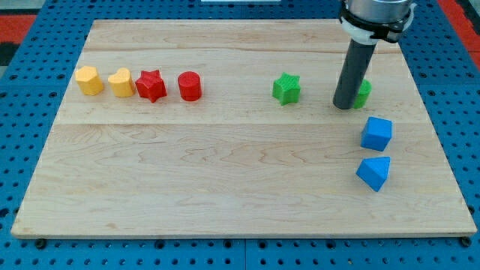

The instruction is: Drag the green star towards the top side of the green circle

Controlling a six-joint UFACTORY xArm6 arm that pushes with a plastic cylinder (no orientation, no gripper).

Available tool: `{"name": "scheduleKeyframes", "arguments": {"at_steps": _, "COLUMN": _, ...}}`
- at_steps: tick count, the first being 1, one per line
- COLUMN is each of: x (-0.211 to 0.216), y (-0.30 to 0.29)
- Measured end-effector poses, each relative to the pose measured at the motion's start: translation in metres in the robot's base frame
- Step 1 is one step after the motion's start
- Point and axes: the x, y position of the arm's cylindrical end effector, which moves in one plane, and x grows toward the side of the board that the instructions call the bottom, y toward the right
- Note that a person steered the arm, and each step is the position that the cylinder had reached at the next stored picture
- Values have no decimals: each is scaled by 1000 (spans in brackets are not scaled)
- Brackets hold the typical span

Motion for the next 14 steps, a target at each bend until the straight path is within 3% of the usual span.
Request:
{"name": "scheduleKeyframes", "arguments": {"at_steps": 1, "x": -9, "y": -8}}
{"name": "scheduleKeyframes", "arguments": {"at_steps": 3, "x": -9, "y": -125}}
{"name": "scheduleKeyframes", "arguments": {"at_steps": 4, "x": -19, "y": -143}}
{"name": "scheduleKeyframes", "arguments": {"at_steps": 6, "x": -94, "y": -154}}
{"name": "scheduleKeyframes", "arguments": {"at_steps": 7, "x": -119, "y": -190}}
{"name": "scheduleKeyframes", "arguments": {"at_steps": 14, "x": -90, "y": -39}}
